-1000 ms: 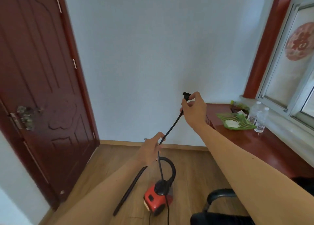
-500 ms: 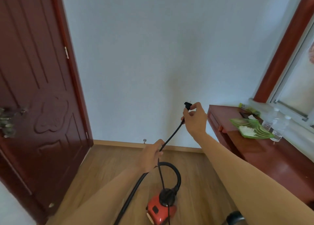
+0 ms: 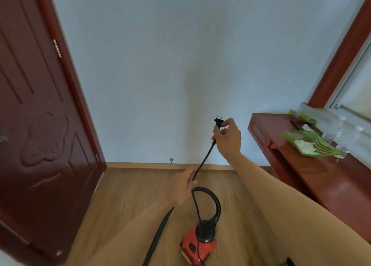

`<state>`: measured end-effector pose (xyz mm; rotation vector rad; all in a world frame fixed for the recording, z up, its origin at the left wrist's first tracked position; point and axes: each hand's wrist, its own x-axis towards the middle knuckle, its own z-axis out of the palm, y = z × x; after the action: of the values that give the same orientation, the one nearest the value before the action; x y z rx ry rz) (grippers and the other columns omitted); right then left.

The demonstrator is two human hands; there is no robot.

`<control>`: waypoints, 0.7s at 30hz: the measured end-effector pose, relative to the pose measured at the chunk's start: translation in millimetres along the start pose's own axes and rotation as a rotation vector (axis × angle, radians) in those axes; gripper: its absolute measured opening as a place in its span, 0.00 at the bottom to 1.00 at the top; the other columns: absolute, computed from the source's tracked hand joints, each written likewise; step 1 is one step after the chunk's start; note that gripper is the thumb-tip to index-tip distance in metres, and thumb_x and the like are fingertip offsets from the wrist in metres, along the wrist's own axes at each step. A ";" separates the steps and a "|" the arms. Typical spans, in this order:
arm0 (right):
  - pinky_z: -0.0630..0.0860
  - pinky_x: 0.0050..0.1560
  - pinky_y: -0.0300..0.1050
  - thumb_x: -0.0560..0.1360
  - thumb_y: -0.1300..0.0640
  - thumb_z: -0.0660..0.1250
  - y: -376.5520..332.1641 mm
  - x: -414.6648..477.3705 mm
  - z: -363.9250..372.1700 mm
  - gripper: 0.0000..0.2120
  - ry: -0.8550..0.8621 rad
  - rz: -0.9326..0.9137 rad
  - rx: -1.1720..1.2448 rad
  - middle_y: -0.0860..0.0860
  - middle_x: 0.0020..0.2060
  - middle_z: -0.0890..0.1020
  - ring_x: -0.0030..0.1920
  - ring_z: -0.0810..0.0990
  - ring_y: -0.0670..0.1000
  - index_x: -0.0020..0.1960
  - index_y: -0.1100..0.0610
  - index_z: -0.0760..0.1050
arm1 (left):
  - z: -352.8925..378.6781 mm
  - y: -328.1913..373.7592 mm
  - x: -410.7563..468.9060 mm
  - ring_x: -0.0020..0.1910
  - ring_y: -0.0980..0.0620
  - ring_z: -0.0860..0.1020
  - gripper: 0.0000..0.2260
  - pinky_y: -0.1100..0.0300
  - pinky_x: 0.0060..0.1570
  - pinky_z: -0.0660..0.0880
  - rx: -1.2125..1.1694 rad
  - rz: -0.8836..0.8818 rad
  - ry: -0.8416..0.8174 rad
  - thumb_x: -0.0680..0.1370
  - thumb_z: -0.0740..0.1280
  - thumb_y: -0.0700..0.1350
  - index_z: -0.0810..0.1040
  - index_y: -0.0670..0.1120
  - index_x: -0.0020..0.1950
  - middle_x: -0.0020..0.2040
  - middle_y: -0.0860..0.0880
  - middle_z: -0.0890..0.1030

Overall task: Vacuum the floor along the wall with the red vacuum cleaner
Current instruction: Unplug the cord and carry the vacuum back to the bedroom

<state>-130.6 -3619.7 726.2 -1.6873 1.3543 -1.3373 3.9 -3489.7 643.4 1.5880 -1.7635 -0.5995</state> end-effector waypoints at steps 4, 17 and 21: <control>0.77 0.36 0.44 0.80 0.58 0.65 19.5 31.1 26.3 0.06 0.007 0.039 0.002 0.55 0.33 0.83 0.33 0.83 0.53 0.52 0.56 0.69 | -1.6 -18.5 29.7 0.43 0.48 0.80 0.15 0.57 0.50 0.80 -0.016 -0.035 -0.027 0.82 0.62 0.38 0.72 0.44 0.69 0.46 0.43 0.81; 0.81 0.36 0.46 0.80 0.57 0.66 155.6 140.0 96.8 0.06 0.022 0.232 -0.077 0.52 0.33 0.84 0.33 0.84 0.50 0.53 0.54 0.69 | 41.3 -127.2 167.6 0.31 0.68 0.77 0.09 0.74 0.33 0.71 0.019 -0.082 -0.274 0.82 0.63 0.40 0.71 0.49 0.61 0.33 0.57 0.74; 0.81 0.37 0.48 0.80 0.56 0.67 202.5 147.1 111.5 0.07 0.009 0.326 -0.115 0.53 0.34 0.84 0.34 0.84 0.51 0.53 0.55 0.69 | 66.5 -164.3 189.5 0.33 0.68 0.75 0.10 0.75 0.34 0.69 0.019 -0.088 -0.353 0.81 0.63 0.39 0.69 0.53 0.57 0.34 0.57 0.73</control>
<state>-100.1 -3836.0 560.7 -1.4533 1.6560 -1.0994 60.1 -3707.4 513.9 1.6566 -1.9612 -0.9559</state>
